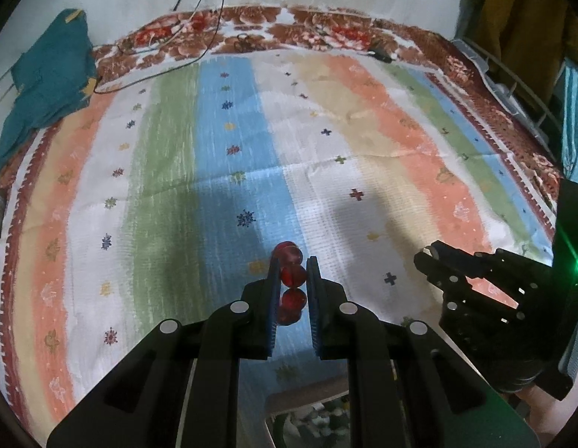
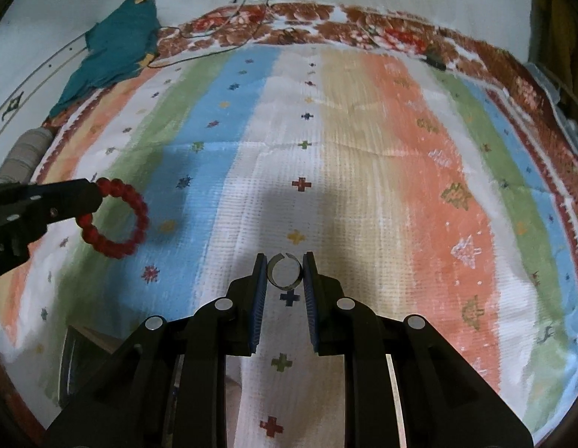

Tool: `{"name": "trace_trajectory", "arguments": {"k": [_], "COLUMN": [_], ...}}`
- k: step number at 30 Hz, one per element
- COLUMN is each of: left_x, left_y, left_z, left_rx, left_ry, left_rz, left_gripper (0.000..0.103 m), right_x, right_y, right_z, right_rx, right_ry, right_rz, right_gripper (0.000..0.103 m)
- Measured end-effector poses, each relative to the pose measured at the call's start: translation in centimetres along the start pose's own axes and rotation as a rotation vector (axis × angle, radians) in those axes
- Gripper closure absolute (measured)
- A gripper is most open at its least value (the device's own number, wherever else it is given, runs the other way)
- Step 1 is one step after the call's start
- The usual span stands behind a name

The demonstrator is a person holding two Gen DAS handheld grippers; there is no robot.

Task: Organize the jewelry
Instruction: 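Lift the red bracelet and silver ring and carry them over the tin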

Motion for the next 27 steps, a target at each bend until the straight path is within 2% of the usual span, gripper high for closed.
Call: {"name": "trace_trajectory", "arguments": {"k": [10,17,27], "left_x": [-3.4,-5.9,-8.0], "left_y": [1.1,1.5,2.2], "left_z": [1.8,3.3,5.4], "left_rx": [-0.004,0.000,0.030], "left_ry": [0.058,0.107,0.134], "left_rz": [0.046,0.048,0.066], "left_gripper": [0.090,0.090,0.090], "right_x": [-3.5,-5.9,-7.9], "right_y": [-1.8,-3.1,-4.8], "right_z": [1.2,2.2,4.2], "right_rx": [-0.042,-0.065,-0.112], "right_ry": [0.062,0.100,0.119], "right_rz": [-0.023,-0.061,-0.124], "right_gripper": [0.083,0.083,0.083]}}
Point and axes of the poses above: each gripper's, at about its wrist camera, not at the fingertips, and x roughly the way its jaws point, y to its right, z to its underside, the point moved 4 cm from there along x, roughly the way its jaws point, and after that the axes turned 5 degrees about -y, right-handed, at the moved point
